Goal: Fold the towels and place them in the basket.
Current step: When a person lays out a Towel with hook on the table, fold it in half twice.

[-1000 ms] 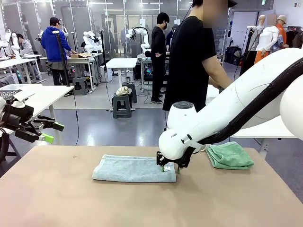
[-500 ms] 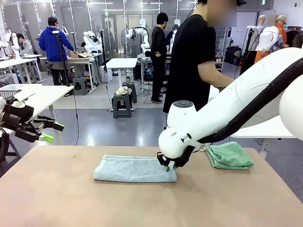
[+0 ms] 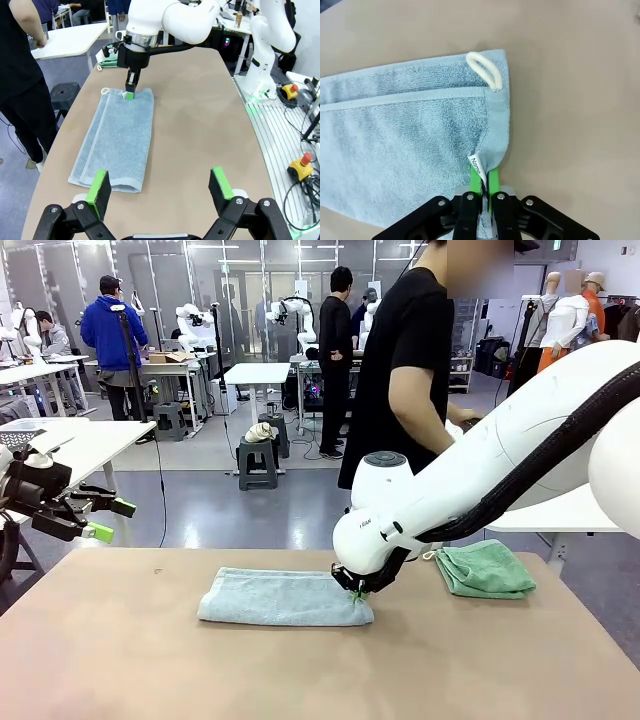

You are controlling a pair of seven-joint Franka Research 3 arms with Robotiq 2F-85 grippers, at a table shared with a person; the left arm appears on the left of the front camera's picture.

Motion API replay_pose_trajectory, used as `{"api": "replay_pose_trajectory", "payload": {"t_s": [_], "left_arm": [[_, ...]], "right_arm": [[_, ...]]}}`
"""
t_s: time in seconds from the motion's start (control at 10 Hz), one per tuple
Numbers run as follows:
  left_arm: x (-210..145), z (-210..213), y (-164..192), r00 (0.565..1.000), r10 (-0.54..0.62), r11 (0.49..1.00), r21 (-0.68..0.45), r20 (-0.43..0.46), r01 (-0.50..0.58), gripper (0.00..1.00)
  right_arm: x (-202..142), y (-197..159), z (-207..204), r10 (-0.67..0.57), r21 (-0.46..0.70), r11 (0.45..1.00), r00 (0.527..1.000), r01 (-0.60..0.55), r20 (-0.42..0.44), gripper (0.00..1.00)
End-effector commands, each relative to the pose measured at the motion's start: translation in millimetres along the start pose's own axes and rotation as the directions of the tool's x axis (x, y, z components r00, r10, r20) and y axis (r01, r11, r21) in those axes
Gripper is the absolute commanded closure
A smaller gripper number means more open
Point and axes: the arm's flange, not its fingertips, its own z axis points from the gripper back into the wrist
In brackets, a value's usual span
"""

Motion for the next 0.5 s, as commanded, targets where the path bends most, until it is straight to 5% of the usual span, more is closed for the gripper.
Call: {"api": "replay_pose_trajectory", "payload": {"t_s": [0.0, 0.4], "left_arm": [[1, 0, -1, 1.0, -0.002, 1.0, 0.004, -0.003, 0.002, 0.0], [1, 0, -1, 1.0, -0.002, 1.0, 0.004, -0.003, 0.002, 0.0]], "right_arm": [[0, -5, -12, -0.027, -0.056, 0.998, 1.0, 0.027, 0.002, 1.0], [14, -45, 0, 0.005, -0.06, 0.998, 0.999, -0.002, 0.054, 1.0]]}}
